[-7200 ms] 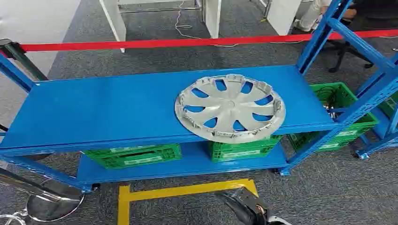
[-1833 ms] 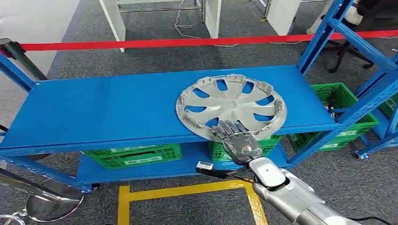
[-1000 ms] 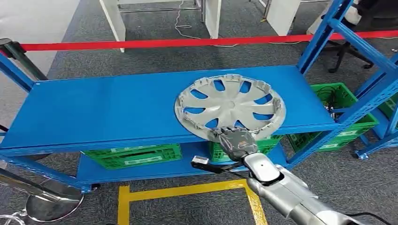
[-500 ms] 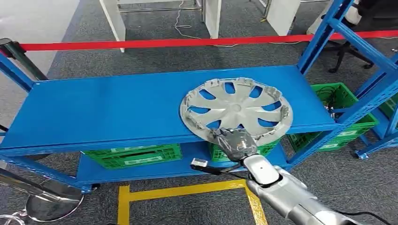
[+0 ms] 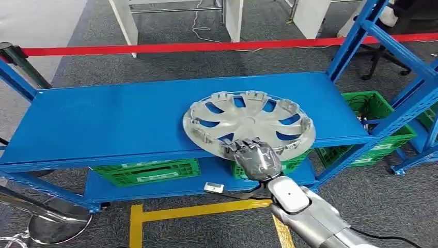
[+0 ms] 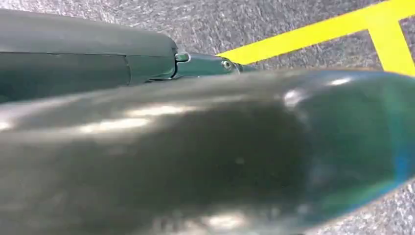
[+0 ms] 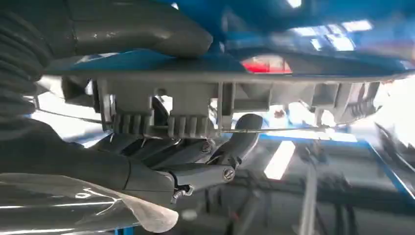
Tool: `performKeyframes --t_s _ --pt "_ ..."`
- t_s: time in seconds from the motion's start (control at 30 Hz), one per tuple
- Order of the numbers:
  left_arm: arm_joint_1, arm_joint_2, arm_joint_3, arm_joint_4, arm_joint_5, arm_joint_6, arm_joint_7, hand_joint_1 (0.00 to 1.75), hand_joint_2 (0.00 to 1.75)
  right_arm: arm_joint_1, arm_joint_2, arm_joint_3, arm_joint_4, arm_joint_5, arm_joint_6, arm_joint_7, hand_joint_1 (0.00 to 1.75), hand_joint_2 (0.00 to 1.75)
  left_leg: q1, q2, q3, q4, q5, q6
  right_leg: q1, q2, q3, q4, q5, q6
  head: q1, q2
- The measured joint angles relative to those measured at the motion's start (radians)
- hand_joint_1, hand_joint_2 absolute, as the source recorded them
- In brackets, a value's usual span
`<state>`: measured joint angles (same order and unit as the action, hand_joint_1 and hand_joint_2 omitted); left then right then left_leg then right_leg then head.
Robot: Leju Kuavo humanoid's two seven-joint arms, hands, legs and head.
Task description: Take the parts from the cabinet and place them on the table.
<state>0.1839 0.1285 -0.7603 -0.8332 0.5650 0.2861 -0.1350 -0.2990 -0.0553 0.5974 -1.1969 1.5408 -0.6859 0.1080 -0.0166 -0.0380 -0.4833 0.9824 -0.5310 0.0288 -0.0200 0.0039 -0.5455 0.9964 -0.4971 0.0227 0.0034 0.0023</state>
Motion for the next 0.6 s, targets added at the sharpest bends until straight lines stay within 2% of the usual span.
performKeyframes --t_s 0.3,0.6 --pt "-0.001 -0.023 0.053 0.028 -0.062 -0.02 -0.004 0.0 0.0 0.06 -0.014 0.002 -0.274 0.024 0.0 -0.04 1.75 1.75 0.0 0.0 -0.001 0.0 0.0 0.0 0.0 0.0 0.0 0.0 0.0 0.0 0.0 0.0" --pt "-0.007 -0.043 0.091 0.052 -0.107 -0.038 -0.006 0.0 0.0 0.087 -0.027 0.007 -0.461 0.021 0.0 -0.082 1.75 1.75 0.0 0.0 -0.001 0.0 0.0 0.0 0.0 0.0 0.0 0.0 0.0 0.0 0.0 0.0"
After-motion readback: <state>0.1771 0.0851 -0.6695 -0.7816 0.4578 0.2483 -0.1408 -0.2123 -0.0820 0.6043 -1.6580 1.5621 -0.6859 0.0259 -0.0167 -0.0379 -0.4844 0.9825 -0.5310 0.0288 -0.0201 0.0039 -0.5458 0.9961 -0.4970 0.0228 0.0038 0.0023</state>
